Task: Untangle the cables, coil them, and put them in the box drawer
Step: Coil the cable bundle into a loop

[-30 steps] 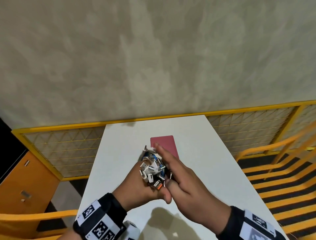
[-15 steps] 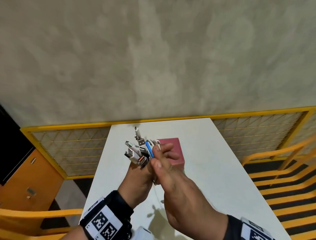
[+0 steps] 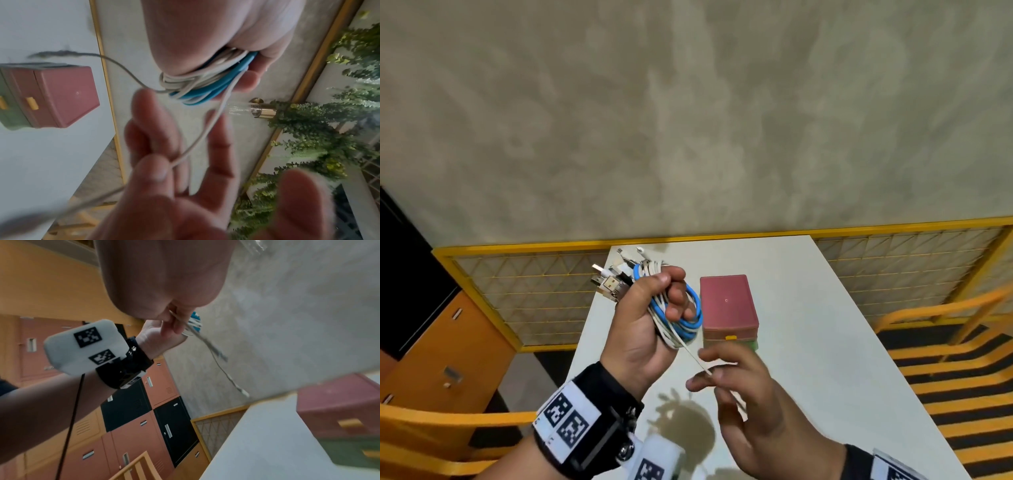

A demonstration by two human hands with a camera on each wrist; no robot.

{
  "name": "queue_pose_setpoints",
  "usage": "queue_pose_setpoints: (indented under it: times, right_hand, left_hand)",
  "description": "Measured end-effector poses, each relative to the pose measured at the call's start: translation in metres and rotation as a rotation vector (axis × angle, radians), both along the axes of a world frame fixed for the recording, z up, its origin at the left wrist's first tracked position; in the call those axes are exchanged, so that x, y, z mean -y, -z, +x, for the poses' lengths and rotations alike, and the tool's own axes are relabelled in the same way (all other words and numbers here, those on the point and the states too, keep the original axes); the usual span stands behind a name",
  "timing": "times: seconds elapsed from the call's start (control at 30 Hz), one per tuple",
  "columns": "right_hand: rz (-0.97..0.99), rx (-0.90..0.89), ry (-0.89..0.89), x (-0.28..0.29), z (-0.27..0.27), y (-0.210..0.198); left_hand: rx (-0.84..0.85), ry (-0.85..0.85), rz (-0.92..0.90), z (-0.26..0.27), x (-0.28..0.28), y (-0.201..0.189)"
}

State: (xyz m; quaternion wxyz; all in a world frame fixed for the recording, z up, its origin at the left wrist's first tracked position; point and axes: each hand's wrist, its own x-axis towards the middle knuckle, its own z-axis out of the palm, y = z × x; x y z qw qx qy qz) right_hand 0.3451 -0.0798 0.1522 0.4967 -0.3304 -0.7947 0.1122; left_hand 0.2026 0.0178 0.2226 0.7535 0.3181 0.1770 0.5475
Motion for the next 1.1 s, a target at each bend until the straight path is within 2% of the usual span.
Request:
queue_pose_setpoints:
  times: [0.07,0.13,0.2,0.27,0.33,0.43,0.47,0.53,0.6,0.73,0.87,1.0,1.1]
  right_hand:
    - [-0.105,-0.038,0.086,0.001,0.003,0.008]
    - [-0.168,0.066,0.203,0.0,0.003,0.015]
    - [-0.145,0.17,0.276,-0.001,0.002,0.019]
    - [-0.207,0.103,0.29,-0.001,0.002,0.015]
    - [-0.472,-0.145,0.21,-0.002,0.0,0.004]
    - [-1.142,-0.688,-0.098,-0.011,-0.006,-0.01]
    - [-1.303,-0.795,-0.18,-0.015,-0.007,-0.011]
    - [-1.484,-0.928,-0.294,-0.022,-0.009,-0.01]
    - [-1.507,-1.045,-0.355,-0.027,-0.007,-0.009]
    - [-1.394,-1.289,-0.484,-0.031,0.005,-0.019]
    - [-1.39,-1.133,-0.487,-0.029,0.014,-0.025]
    - [-1.308,-1.151,-0.289,-0.02,0.006,-0.02]
    - [-1.297,-1.112,-0.381,-0.016,0.006,-0.017]
  left_hand:
    - [0.017,-0.042,0.002,-0.005,-0.006,-0.002]
    - [0.025,-0.061,0.03,-0.008,-0.012,-0.005]
    - [0.015,-0.071,0.075,-0.009,-0.016,-0.007]
    - [-0.029,-0.095,0.117,-0.01,-0.02,-0.008]
    - [-0.101,-0.134,0.153,-0.01,-0.023,-0.007]
    - [-0.215,-0.154,0.168,-0.007,-0.022,-0.001]
    - [-0.234,-0.138,0.159,-0.003,-0.018,0.002]
    - [-0.242,-0.077,0.141,0.004,-0.008,0.01]
    - [-0.217,0.015,0.099,0.012,0.006,0.018]
    - [-0.094,0.259,-0.01,0.02,0.032,0.036]
    - [-0.007,0.513,-0.065,0.02,0.046,0.056]
    - [0.051,0.648,-0.088,0.015,0.042,0.068]
    - [0.049,0.744,-0.077,0.011,0.042,0.072]
